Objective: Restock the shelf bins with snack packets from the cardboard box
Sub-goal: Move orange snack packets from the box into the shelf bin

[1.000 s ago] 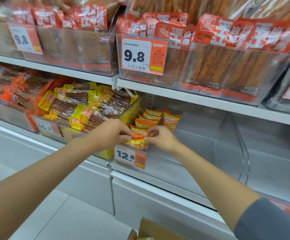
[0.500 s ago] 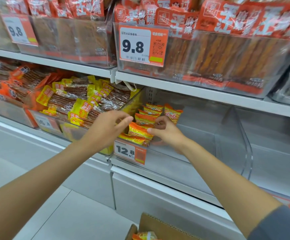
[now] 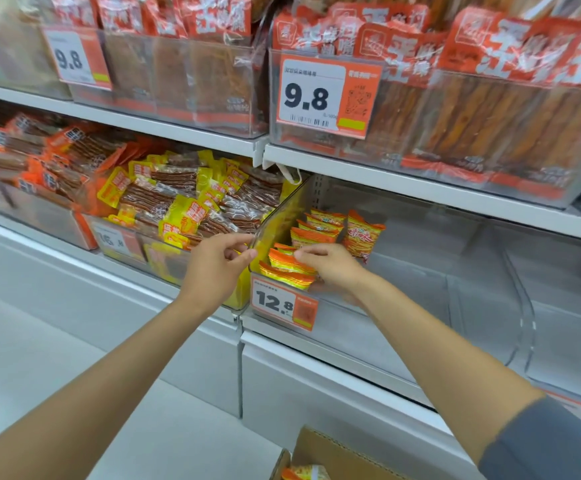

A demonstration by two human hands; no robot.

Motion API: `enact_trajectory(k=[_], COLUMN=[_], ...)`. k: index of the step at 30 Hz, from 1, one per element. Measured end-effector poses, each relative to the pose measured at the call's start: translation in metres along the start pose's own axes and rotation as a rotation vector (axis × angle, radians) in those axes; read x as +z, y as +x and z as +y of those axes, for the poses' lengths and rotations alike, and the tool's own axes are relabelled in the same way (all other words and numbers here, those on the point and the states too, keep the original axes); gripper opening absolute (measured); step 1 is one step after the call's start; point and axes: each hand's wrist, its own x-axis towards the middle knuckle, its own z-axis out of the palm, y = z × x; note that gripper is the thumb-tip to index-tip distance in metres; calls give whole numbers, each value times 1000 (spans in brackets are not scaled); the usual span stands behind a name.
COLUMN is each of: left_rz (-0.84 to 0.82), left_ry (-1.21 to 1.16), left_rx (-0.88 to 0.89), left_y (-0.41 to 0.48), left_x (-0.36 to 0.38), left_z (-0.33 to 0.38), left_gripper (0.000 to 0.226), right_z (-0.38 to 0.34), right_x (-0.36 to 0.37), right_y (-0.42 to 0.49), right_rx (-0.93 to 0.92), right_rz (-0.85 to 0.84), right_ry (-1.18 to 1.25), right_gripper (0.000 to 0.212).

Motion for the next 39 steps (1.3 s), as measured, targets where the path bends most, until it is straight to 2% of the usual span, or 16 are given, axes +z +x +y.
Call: enact_trajectory(k=[2,4,7,10,11,13,15,17,21,28,32,34,37,39], left_rz=[-1,-1,-9,33,69,100,24,-98,-345,-692,-793,-856,-933,-946], left_ry=[-12,-13,-6,42,47,32,29,-1,-66,-28,28,44,53,69], left_rx=[7,6,-20,-40,-35,-1,52,72,82,-65,-100,-121,-119,-116], left_y=[0,0,0,-5,-9,-21,-34,-49,-95,-194,-230,-240,-246,-247], left_x=[1,1,0,-1,0,2,9,22,55,97,109,110,110,109], left_z=[-2,-1,3,15,22,39,58,76,111,95,61,52,43,38], left_gripper=[26,25,26,28,28,23,17,12,5,6,10,11,10,10], right_z=[2,7,8,4,4,4,6,7,25,148,219,242,266,273], right_x=[-6,-4,3,-1,-5,-16,-27,-38,-56,-79,-78,-74,-68,-64], right_y=[-5,-6,-7,-15,-19,-32,-54,-87,-160,-270,-305,-310,-305,-299], right_rx=[10,-25,-102,-38,-71,-229,-310,-316,-284,80,223,240,205,193], right_rz=[-72,-114,-88,-123,-84,83,223,318,383,208,144,78,-118,-178], right_ry=[105,-7,-232,-78,-66,-249,-392,-404,-430,-465,-487,-642,-1102,-1218], right_gripper=[38,53,52,48,46,39,32,22,11,7,17,29,49,48])
